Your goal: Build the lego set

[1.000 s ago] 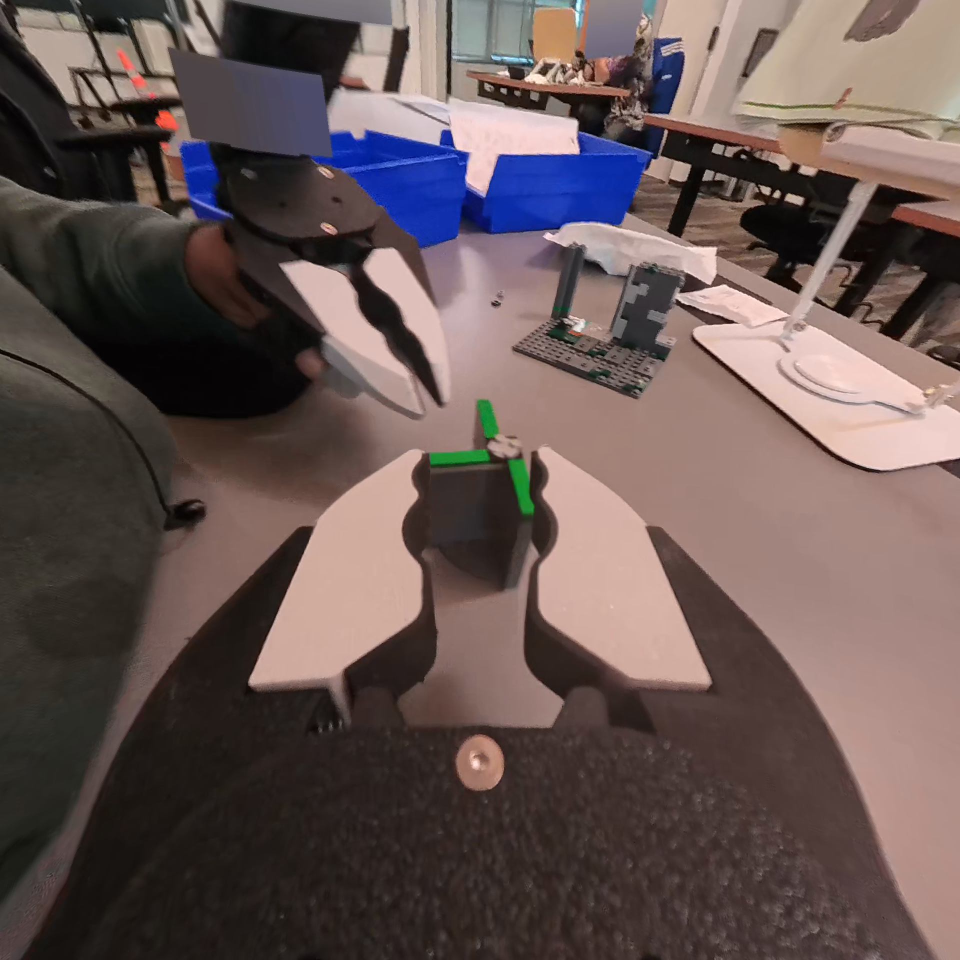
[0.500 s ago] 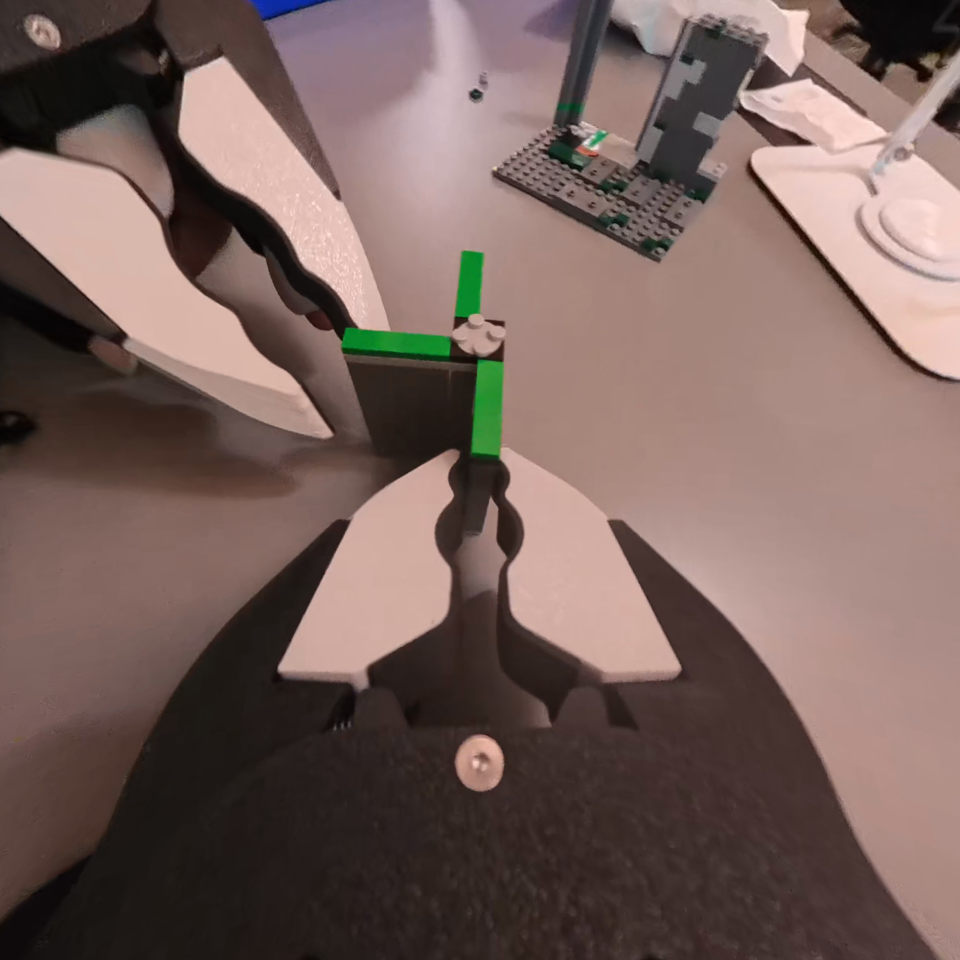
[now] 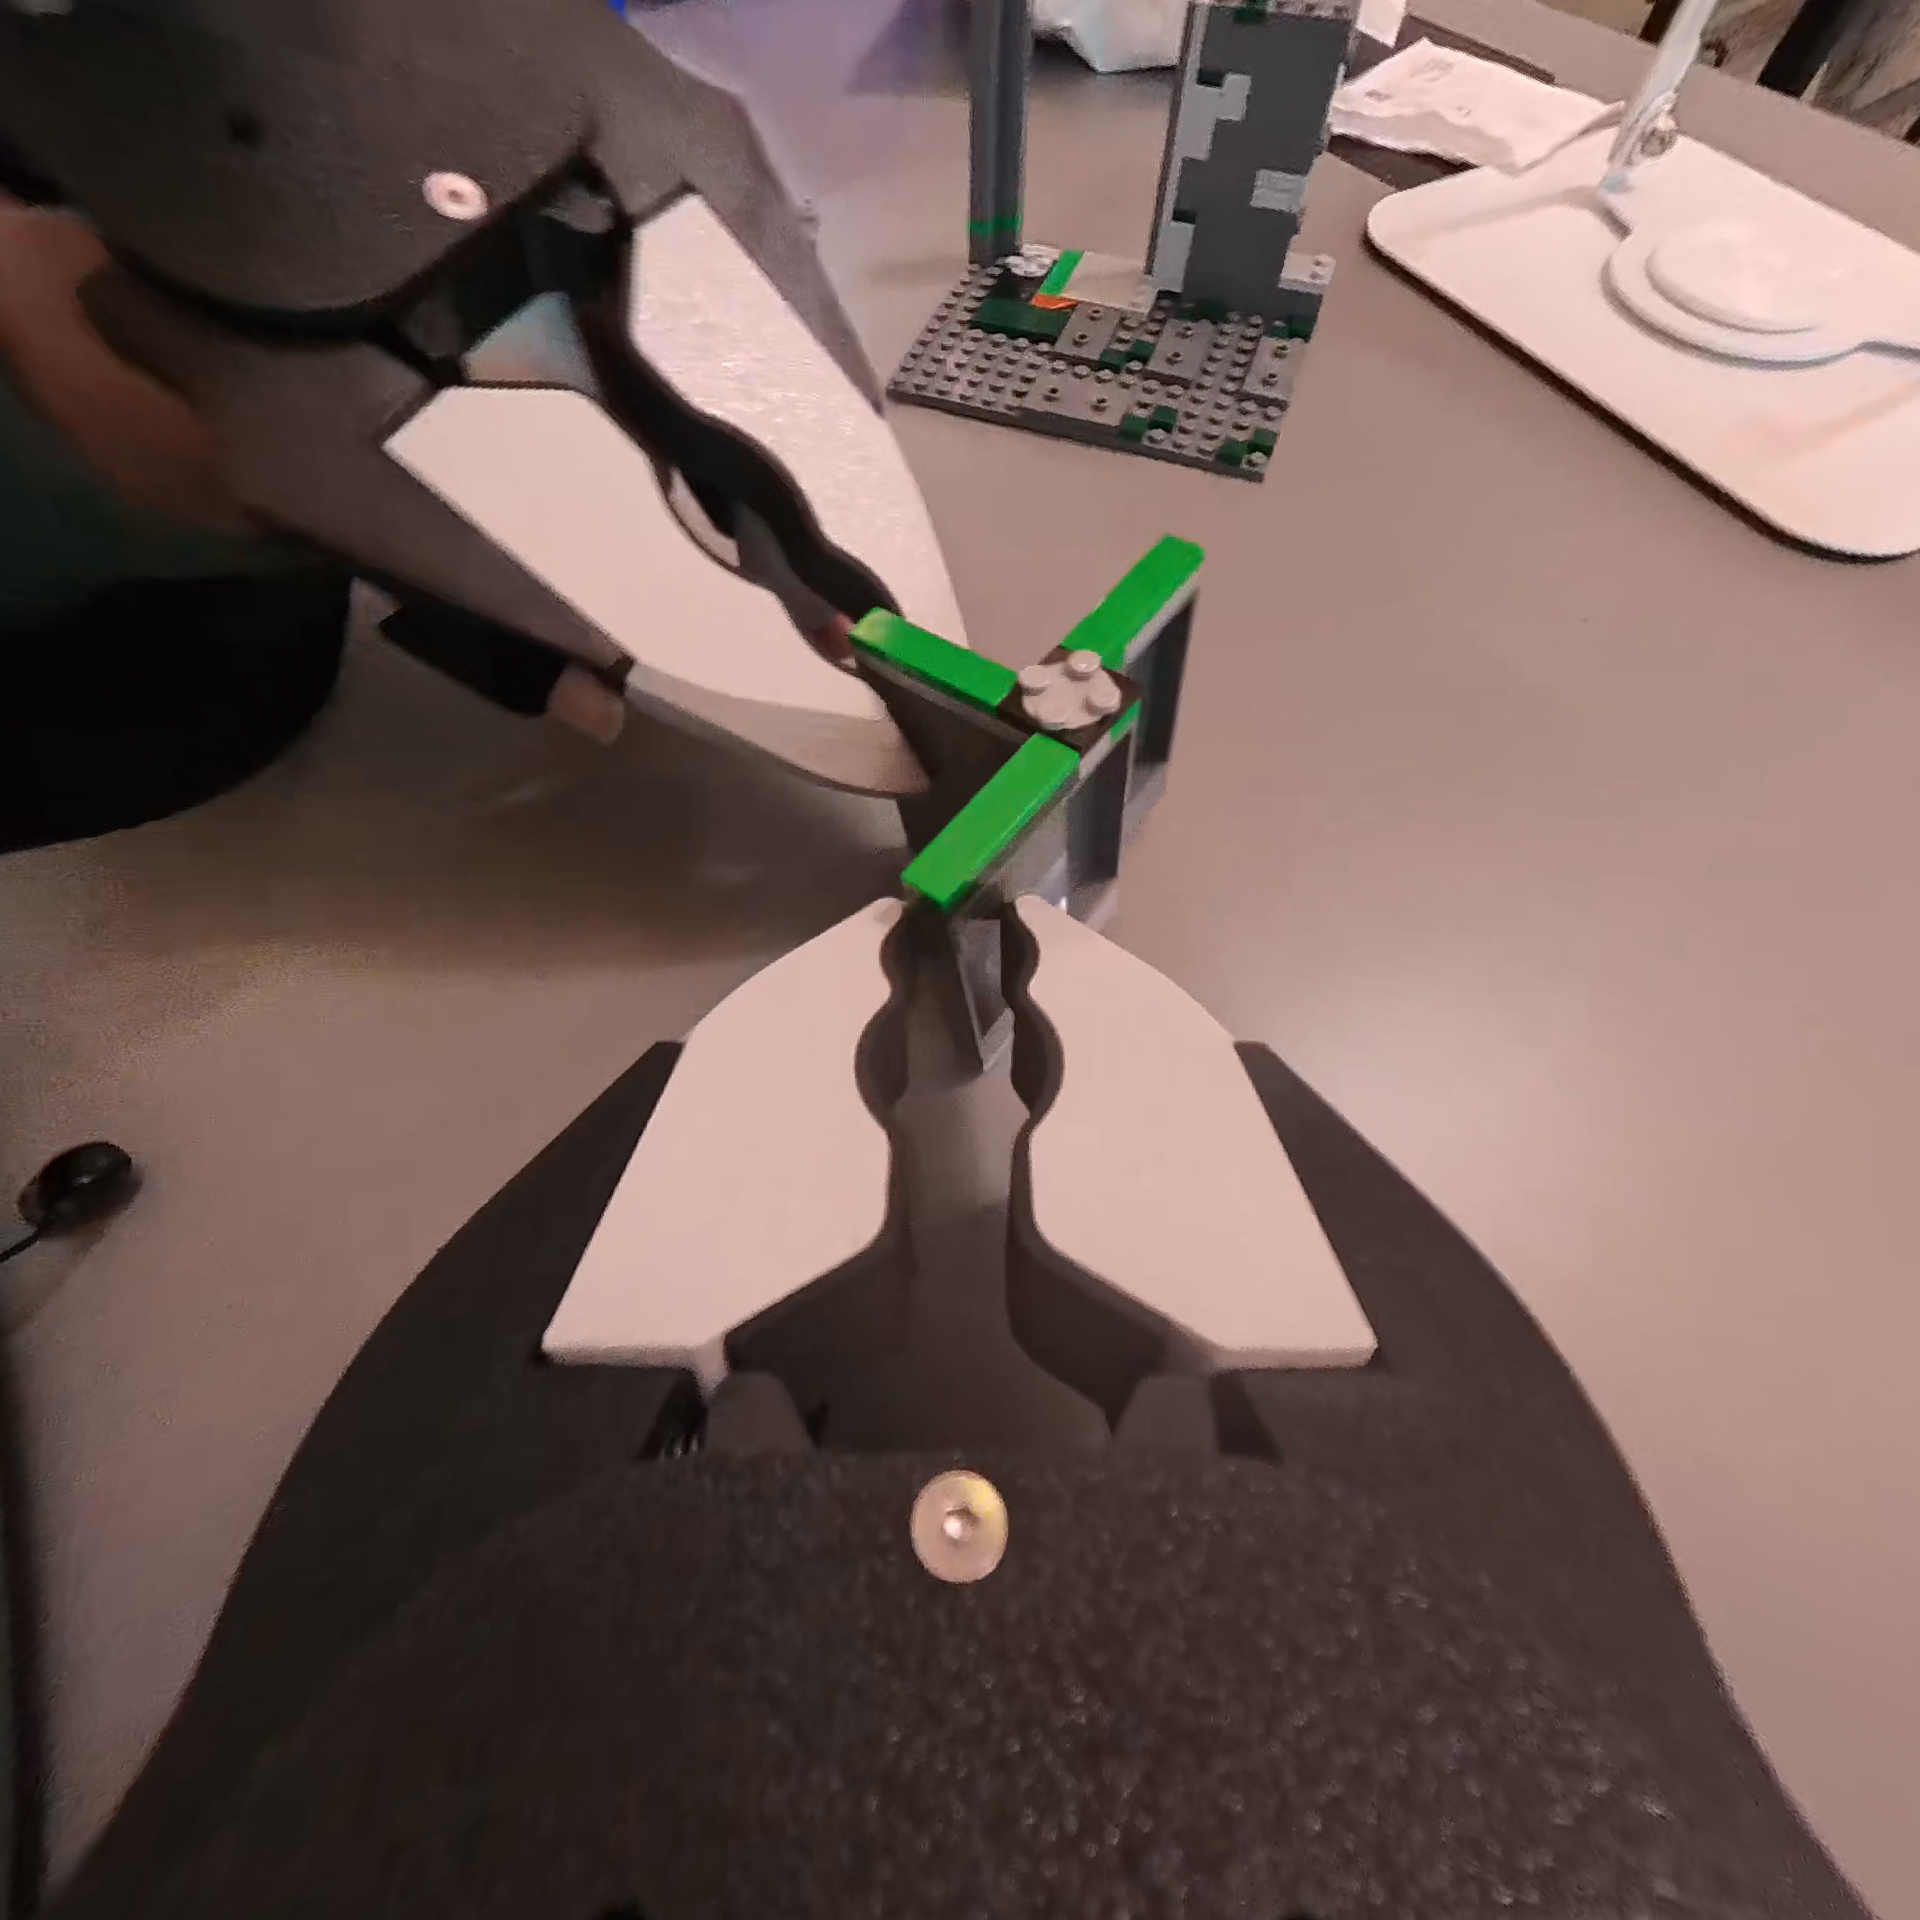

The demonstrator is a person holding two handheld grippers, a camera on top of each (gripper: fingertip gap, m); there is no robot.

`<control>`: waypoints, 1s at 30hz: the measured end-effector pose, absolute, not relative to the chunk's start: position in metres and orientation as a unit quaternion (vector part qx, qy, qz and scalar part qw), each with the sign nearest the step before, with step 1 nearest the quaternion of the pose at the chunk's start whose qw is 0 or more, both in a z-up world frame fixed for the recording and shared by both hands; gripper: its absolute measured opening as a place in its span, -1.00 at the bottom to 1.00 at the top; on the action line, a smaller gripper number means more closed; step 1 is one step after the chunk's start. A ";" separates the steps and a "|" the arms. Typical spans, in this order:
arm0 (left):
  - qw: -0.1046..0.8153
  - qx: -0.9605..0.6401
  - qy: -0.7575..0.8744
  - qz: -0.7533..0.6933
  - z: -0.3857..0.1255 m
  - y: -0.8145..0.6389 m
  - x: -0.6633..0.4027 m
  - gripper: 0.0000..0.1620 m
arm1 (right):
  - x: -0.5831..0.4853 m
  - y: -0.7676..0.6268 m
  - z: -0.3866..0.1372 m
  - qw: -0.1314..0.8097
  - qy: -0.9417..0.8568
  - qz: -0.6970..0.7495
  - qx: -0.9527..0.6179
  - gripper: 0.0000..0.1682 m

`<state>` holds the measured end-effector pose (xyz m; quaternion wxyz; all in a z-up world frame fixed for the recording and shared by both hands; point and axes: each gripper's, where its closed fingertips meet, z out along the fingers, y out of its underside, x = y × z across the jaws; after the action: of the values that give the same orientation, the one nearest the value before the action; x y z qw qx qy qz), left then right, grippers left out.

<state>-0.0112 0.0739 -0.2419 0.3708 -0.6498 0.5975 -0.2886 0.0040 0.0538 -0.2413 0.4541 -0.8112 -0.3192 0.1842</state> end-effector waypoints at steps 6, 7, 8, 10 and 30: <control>0.333 -0.585 0.646 -0.360 -0.242 0.076 -0.016 -0.87 | -0.010 0.040 -0.238 0.443 -0.335 0.219 -0.802 -0.85; 0.326 -0.575 0.652 -0.371 -0.242 0.077 -0.017 -0.87 | -0.013 0.037 -0.237 0.439 -0.340 0.230 -0.799 -0.85; 0.316 -0.570 0.656 -0.381 -0.242 0.079 -0.017 -0.87 | -0.015 0.036 -0.236 0.436 -0.340 0.238 -0.799 -0.86; 0.306 -0.562 0.663 -0.389 -0.242 0.085 -0.018 -0.84 | -0.018 0.034 -0.234 0.433 -0.342 0.256 -0.794 -0.85; 0.356 -0.599 0.600 -0.392 -0.212 0.050 -0.030 -0.74 | 0.021 0.103 -0.228 0.438 -0.549 0.270 -0.659 -0.46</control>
<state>-0.0299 0.0501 -0.2119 0.3562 -0.5994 0.6003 -0.3917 0.0214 0.1029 -0.2279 0.4378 -0.6590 -0.5488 0.2698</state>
